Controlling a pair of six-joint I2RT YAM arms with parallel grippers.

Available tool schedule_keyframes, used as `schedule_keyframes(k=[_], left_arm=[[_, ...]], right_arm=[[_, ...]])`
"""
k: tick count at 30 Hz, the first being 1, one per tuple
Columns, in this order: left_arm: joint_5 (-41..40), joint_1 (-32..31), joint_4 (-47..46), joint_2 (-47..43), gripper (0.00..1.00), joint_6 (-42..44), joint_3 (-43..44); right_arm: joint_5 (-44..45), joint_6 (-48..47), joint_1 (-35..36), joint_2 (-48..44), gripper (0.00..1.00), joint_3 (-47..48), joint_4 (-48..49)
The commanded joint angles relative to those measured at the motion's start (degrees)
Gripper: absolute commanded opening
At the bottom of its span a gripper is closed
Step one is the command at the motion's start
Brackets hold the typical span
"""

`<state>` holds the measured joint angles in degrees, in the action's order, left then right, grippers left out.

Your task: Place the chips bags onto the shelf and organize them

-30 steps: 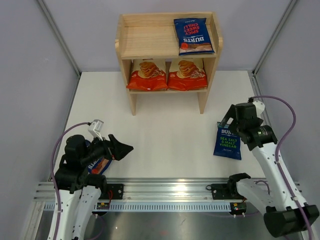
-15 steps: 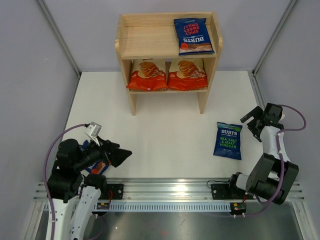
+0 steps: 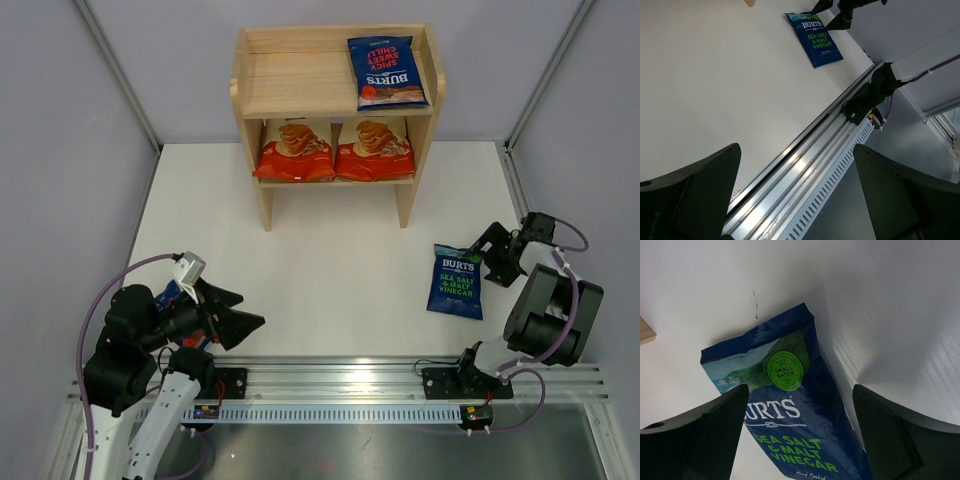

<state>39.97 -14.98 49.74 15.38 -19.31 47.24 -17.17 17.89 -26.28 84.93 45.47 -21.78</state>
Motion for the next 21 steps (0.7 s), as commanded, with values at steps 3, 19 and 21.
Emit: schedule_keyframes(k=[3,19,21], left_arm=[[0.38,-1.01,-0.52,-0.70,0.99,1.38,2.24],[-1.20,-1.36,-0.78,-0.17,0.99,1.03,3.38],[-1.56,-1.45,-1.04,0.44,0.99,0.59,2.94]], right_arm=[[-1.38,-3.56,-0.35,1.91,0.90,2.77,-1.95],[-3.57,-2.95,1.15,0.69,0.24,1.55,-0.81],[-4.01,-2.42,1.23,-0.63,0.20,1.64,-1.24]])
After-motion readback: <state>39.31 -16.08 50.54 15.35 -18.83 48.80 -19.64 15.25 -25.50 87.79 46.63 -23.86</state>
